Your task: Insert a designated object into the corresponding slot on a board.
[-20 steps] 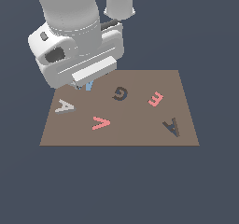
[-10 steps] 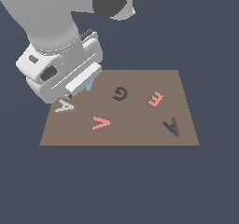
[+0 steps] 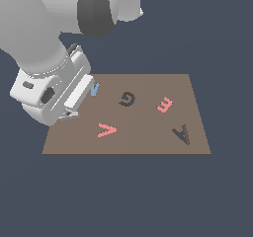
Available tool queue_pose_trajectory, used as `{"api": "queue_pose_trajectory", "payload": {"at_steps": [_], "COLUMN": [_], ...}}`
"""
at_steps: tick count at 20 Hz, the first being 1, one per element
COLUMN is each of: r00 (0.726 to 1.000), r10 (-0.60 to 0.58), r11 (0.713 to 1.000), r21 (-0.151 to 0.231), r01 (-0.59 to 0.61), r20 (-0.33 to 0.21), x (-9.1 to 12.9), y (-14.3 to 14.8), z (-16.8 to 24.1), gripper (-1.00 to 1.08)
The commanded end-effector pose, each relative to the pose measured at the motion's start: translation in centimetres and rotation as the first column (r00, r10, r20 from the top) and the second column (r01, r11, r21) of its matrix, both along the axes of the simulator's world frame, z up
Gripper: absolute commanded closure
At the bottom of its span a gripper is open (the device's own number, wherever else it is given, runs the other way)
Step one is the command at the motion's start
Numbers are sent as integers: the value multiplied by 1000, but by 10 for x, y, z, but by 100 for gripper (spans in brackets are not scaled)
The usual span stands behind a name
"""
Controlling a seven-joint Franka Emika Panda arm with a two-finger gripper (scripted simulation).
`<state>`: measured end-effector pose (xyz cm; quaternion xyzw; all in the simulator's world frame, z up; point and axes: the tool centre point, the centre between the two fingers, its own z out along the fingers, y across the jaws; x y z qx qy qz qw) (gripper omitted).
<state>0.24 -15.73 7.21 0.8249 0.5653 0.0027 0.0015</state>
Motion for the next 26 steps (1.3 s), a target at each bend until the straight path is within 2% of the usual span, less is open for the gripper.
{"api": "queue_pose_trajectory", "payload": {"at_steps": [1, 12, 26], "r00": [998, 975, 971], "r10": [61, 220, 240], "r11": [998, 975, 971], "r21": [0, 0, -1], "r01": [-61, -220, -240], "r20": [-1, -5, -6], "x": [5, 22, 25], "y": [-6, -21, -23], "z": [-5, -20, -29], "gripper": [-92, -92, -92]}}
